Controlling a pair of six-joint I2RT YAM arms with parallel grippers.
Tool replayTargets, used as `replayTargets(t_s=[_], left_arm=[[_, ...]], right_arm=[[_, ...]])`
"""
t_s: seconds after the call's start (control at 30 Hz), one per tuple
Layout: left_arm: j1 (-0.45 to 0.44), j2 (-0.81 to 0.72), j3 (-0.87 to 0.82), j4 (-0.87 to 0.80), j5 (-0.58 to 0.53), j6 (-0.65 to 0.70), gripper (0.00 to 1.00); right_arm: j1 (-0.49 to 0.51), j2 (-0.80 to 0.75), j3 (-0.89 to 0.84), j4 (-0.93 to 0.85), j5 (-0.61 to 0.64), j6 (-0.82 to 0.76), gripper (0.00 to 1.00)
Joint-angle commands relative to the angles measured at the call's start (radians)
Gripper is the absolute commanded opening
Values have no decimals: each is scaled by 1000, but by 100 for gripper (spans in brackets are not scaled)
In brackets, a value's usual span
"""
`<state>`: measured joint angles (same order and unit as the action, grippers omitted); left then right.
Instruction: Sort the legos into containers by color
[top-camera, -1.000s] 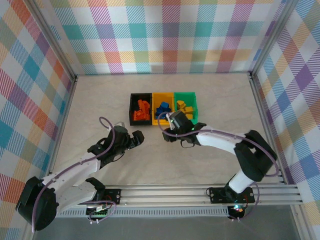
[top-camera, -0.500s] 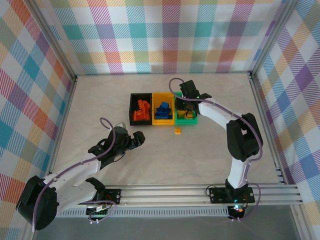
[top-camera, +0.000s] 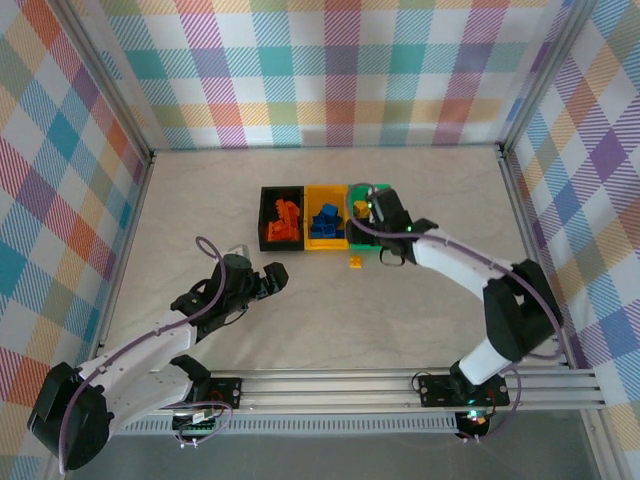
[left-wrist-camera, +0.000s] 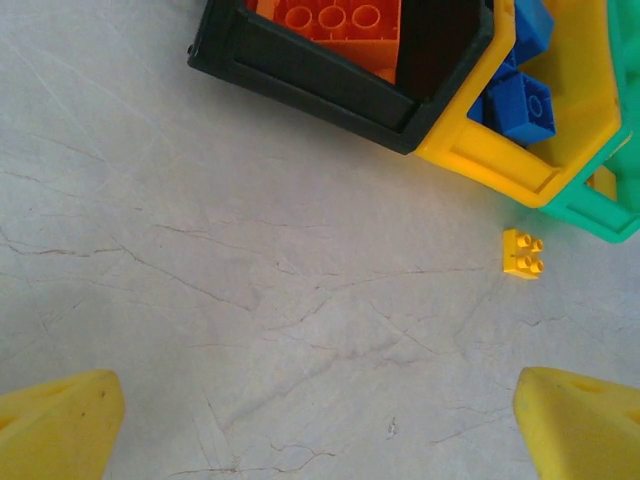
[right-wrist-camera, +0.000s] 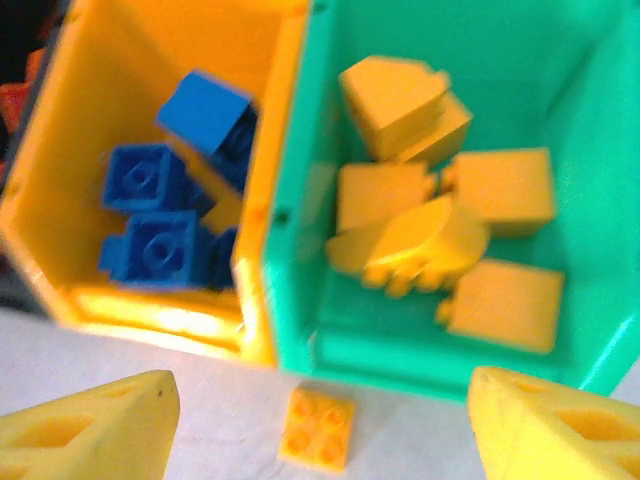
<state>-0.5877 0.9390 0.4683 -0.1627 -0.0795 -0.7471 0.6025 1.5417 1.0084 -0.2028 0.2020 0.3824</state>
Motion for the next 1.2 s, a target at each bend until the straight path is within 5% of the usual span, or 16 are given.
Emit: replayTargets(t_s=[0.0,0.43,0.8,1.17], left_arm=[[-1,-23,22,-21,-14,10,100],[-1,-22,12,-26,-31,6,100],[1,-20,11,-20,-36,2,100],[0,-13,20,-22,-36,1,100]], right_arm=[[72,-18,-125,98,52,48,77],[93,221,-81,167,124,61,78],[94,286,-27,65,142,51,45],[92,131,-109,115,98,20,35]])
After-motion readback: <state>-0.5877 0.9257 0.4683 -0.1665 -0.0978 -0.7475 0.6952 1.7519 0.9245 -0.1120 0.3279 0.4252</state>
